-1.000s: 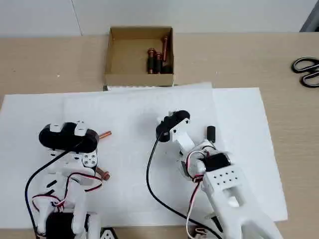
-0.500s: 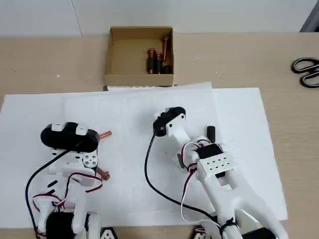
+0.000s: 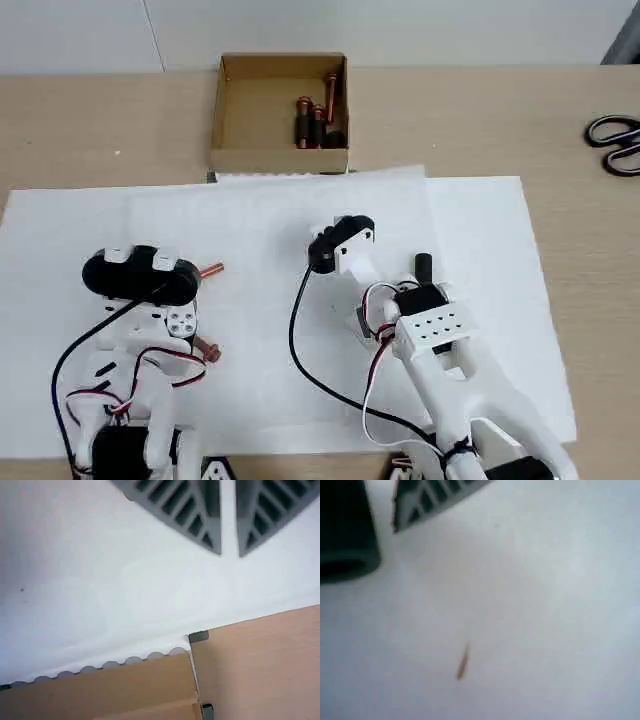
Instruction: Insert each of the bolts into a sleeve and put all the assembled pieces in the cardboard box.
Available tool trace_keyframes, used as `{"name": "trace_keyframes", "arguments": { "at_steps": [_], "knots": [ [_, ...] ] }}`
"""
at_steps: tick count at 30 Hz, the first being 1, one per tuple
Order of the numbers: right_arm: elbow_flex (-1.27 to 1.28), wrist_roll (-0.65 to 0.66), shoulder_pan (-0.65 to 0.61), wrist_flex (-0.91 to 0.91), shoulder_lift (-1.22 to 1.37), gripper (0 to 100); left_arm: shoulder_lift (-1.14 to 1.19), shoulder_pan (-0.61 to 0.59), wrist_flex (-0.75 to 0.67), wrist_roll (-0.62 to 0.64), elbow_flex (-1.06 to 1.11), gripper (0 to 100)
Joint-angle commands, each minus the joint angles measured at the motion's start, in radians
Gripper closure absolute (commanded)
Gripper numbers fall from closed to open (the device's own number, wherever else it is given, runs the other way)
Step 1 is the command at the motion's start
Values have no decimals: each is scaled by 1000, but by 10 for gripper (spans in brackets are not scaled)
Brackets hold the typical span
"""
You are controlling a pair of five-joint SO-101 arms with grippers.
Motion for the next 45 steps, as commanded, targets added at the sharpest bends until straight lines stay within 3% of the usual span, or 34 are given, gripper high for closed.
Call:
{"name": "trace_keyframes", "arguments": {
  "at_steps": [1, 12, 19, 29, 40, 45],
  "knots": [
    [-28, -14, 22, 25, 4, 794, -11, -6, 20, 5, -42, 992],
    [-6, -11, 42, 25, 8, 796, -11, -6, 48, 5, -44, 992],
    [6, -6, 42, 25, 7, 987, -11, -3, 61, 5, -39, 992],
    [-14, -12, 42, 30, -4, 996, -11, -6, 75, 5, -38, 992],
    [-417, -189, 36, 328, -4, 996, -11, -6, 75, 5, -38, 992],
    [-476, -295, 36, 483, 5, 996, -8, -3, 110, 5, -45, 961]
  ]
}}
